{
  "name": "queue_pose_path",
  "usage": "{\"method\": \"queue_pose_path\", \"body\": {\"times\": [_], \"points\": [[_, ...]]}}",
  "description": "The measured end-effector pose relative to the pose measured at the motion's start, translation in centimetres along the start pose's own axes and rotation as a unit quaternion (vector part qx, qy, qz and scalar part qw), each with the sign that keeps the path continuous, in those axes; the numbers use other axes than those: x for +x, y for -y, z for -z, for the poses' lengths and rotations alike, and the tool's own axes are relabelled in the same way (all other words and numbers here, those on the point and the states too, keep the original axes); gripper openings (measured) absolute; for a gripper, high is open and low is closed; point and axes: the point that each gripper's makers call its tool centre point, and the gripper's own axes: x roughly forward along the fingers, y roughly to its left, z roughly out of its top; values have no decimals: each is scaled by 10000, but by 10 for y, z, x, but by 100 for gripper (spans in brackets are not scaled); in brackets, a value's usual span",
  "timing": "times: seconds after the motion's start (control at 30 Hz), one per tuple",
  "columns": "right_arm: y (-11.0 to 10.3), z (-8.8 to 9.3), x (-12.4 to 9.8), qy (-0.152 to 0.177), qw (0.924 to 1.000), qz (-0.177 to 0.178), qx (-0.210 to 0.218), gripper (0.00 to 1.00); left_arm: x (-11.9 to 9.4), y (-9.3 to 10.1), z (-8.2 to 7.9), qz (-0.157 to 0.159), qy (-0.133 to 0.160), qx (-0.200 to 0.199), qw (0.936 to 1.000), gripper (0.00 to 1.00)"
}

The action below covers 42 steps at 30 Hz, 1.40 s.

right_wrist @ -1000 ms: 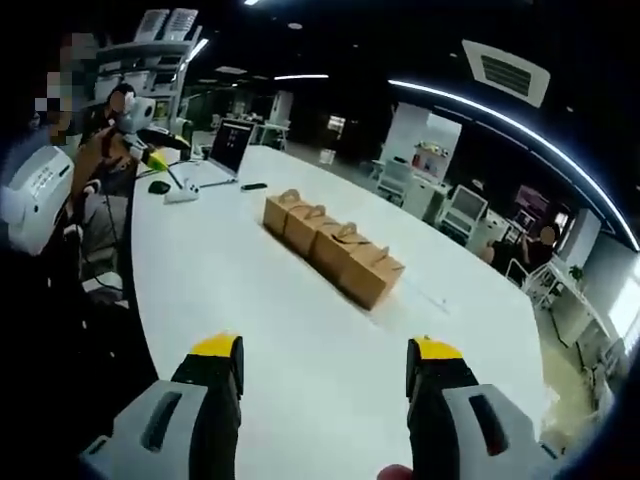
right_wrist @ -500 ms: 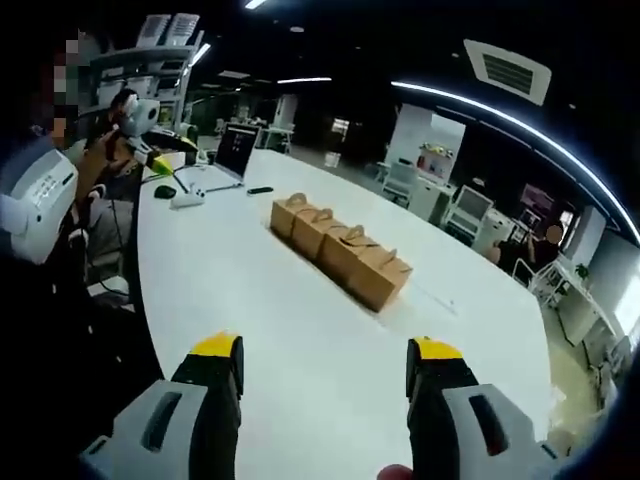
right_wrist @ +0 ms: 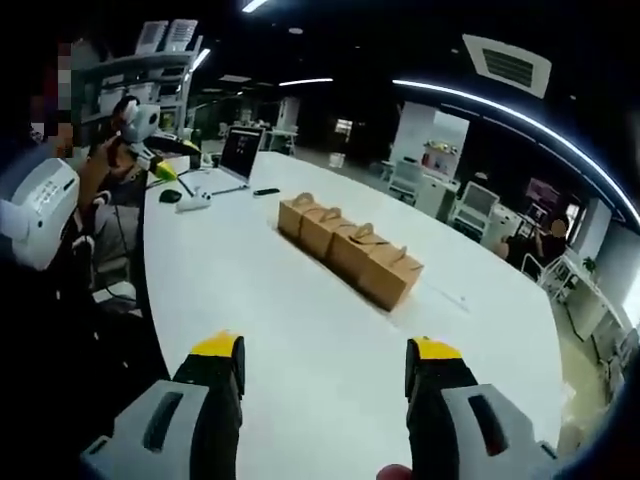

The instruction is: Pick up one paper box from the group, open the paper box, and remove the item inside

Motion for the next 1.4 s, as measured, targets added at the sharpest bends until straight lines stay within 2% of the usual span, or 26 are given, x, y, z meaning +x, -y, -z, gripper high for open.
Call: {"method": "queue_pose_path", "body": {"times": [0.13, 0.33, 0.53, 0.67, 0.8, 1.0, 1.17, 1.23, 1.3, 1.4], "points": [[1, 0, 5, 12, 10000, -27, 29, 65, -1, -4, 7, -145, -67, 112, 9998, 67], [-3, 1, 23, 44, 9997, -135, 216, 65, -1, -3, 15, -86, -53, 8, 9999, 67], [4, -11, 40, 151, 9997, 9, 204, 62, -3, -11, 24, -227, -113, 63, 9997, 67], [7, -18, 55, 133, 9998, -3, 175, 61, -6, -11, 29, -224, -66, -3, 9997, 67], [9, -25, 68, 139, 9998, 11, 133, 56, -8, -8, 35, -197, -12, -142, 9997, 67], [22, -32, 103, -58, 9999, 55, 135, 48, -15, 2, 49, -186, 66, -311, 9993, 66], [33, -33, 129, -186, 9994, 57, 298, 46, -24, 4, 57, -250, 104, -384, 9989, 66], [38, -34, 137, -206, 9992, 97, 327, 45, -27, 5, 62, -244, 132, -495, 9984, 66], [44, -35, 147, -227, 9989, 124, 385, 45, -27, 10, 67, -144, 217, -778, 9966, 66], [52, -35, 161, -270, 9985, 148, 462, 43, -28, 11, 79, -173, 194, -868, 9959, 66]]}}
